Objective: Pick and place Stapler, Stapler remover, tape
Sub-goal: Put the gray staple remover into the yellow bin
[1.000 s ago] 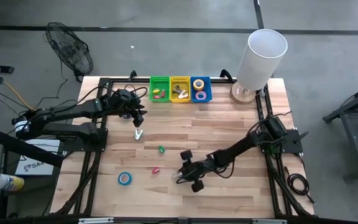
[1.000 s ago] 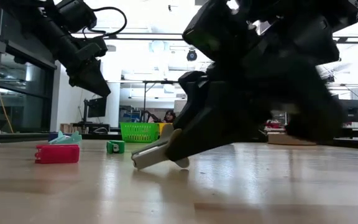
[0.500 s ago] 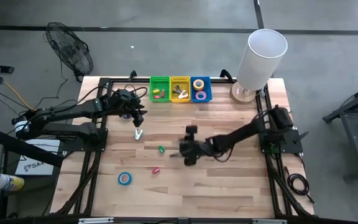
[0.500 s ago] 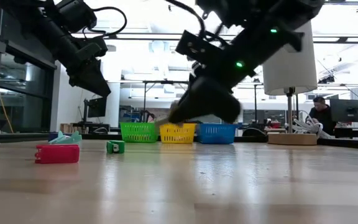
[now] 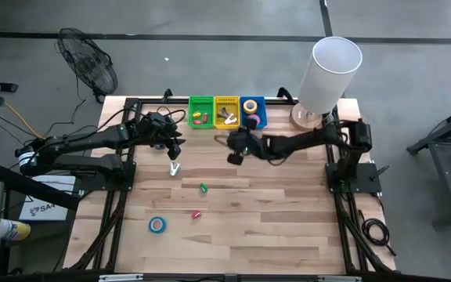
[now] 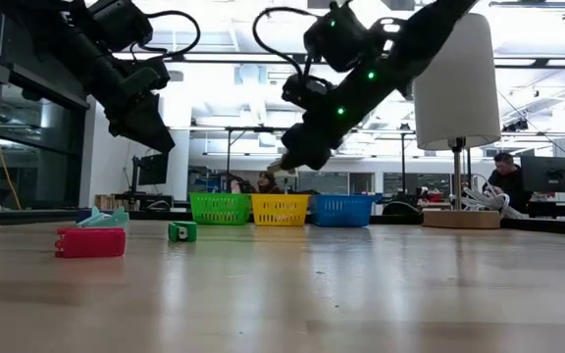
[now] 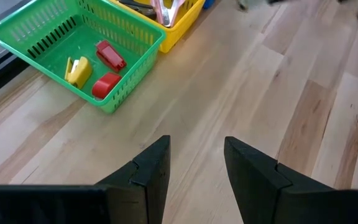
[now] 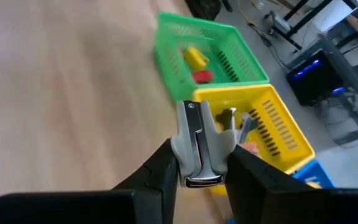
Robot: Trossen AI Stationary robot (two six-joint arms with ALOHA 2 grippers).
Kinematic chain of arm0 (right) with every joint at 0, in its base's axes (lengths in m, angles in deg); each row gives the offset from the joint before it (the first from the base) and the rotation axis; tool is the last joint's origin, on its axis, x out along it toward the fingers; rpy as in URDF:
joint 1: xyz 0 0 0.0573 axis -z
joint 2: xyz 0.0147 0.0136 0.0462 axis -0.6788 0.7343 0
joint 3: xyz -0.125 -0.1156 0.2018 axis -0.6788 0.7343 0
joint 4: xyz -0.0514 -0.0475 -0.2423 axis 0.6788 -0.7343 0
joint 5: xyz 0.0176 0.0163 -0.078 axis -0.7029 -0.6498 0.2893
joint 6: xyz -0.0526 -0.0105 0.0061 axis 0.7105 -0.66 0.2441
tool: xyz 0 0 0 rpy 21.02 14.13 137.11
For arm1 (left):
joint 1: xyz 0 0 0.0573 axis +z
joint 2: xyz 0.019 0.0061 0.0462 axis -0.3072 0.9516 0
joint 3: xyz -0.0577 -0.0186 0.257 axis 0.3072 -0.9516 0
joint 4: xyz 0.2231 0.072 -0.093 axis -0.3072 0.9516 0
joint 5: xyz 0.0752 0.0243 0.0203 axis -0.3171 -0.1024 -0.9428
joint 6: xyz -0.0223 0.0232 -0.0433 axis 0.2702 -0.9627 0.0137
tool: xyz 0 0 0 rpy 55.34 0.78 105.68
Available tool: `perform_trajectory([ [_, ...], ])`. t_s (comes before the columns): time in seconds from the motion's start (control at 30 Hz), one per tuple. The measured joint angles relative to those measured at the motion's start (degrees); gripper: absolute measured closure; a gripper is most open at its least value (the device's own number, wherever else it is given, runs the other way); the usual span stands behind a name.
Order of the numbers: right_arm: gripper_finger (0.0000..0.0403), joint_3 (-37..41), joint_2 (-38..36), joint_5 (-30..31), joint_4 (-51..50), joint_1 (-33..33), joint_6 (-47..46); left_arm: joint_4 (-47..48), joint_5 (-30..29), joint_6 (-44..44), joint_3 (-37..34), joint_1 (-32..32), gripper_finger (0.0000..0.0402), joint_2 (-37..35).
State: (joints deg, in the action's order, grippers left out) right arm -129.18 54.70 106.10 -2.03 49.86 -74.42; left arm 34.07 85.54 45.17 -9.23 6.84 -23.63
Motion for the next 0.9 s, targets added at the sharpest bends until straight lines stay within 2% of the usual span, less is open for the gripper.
perform_trajectory([
  [0.13, 0.0304, 0.0, 0.0, -7.4, 3.3, 5.6, -2.2, 0.0, 0.0, 0.0, 0.0, 0.0, 0.0252, 0.0],
  [0.33, 0.0304, 0.0, 0.0, -16.5, 9.6, 13.0, -14.1, 0.0, 0.0, 0.0, 0.0, 0.0, 0.0252, 0.0],
  [0.6, 0.0304, 0.0, 0.1, -27.7, 10.5, 20.6, -27.9, 0.0, 0.0, 0.0, 0.0, 0.0, 0.0252, 0.0],
  [0.73, 0.0304, 0.0, 0.1, -31.1, 10.5, 22.0, -29.0, -0.2, 0.0, 0.0, 0.0, 0.0, 0.0252, 0.0],
  [0.9, 0.0304, 0.0, 1.1, -32.1, 10.7, 22.2, -28.8, -0.8, 0.0, 0.0, 0.0, 0.0, 0.0252, 0.0],
])
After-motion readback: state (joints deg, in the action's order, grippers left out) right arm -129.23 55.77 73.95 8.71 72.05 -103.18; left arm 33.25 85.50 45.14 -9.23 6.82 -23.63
